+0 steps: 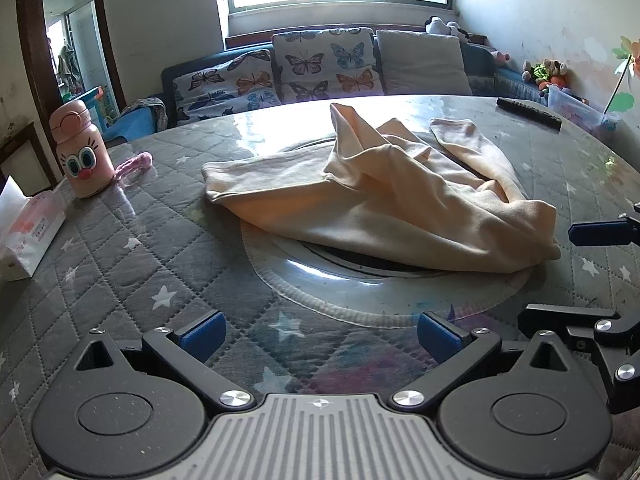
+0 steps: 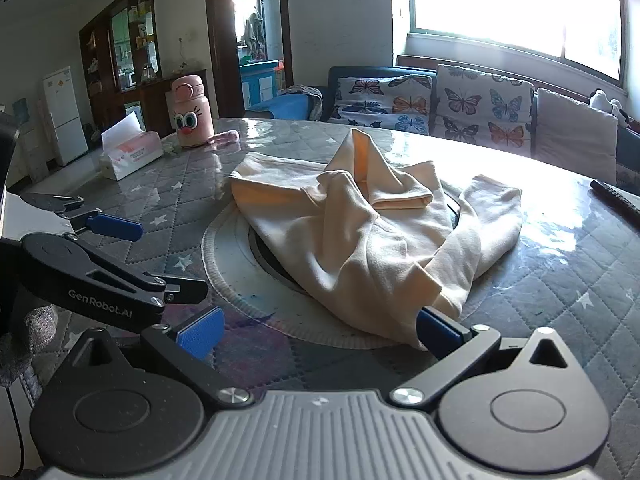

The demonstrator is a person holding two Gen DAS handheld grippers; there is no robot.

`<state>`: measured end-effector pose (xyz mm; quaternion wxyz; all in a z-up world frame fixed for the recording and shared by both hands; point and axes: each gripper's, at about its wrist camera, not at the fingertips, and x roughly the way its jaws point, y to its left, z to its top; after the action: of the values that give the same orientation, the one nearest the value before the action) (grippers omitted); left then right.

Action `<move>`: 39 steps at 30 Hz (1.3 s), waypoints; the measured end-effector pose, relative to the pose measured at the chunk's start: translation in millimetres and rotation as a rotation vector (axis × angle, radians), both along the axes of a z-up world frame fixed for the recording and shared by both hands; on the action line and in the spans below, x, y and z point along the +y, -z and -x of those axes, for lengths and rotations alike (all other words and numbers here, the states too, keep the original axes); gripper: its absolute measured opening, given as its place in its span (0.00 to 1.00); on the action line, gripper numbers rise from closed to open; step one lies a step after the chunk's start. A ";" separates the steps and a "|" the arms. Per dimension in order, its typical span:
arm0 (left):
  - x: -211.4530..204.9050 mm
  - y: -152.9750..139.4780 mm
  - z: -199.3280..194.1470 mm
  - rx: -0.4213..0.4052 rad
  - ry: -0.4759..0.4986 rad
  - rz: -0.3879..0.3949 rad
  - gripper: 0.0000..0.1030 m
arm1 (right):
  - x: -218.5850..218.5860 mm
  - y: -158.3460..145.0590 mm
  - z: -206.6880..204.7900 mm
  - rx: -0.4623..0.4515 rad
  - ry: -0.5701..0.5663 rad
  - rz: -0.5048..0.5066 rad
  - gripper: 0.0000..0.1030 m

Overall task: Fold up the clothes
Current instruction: 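Grasp the hem of the crumpled cream sweatshirt with the right gripper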

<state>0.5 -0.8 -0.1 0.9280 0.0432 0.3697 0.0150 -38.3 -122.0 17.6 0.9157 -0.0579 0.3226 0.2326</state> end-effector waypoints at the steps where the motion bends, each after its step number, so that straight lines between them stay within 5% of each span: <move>1: -1.2 0.2 -0.8 0.001 0.000 0.000 1.00 | 0.0 0.1 -0.1 0.001 0.000 -0.001 1.00; 20: -1.9 -6.7 -31.1 -0.007 0.016 -0.009 1.00 | -16.9 -14.5 -22.8 -0.022 0.016 -0.008 0.99; 39: 29.4 -21.5 -72.6 -0.018 -0.035 -0.017 1.00 | 7.7 7.4 -120.5 0.076 -0.048 -0.032 0.77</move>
<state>73.1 28.6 21.4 0.9305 0.0446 0.3619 0.0351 82.2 -114.3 10.2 0.8978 -0.0420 0.3516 0.2619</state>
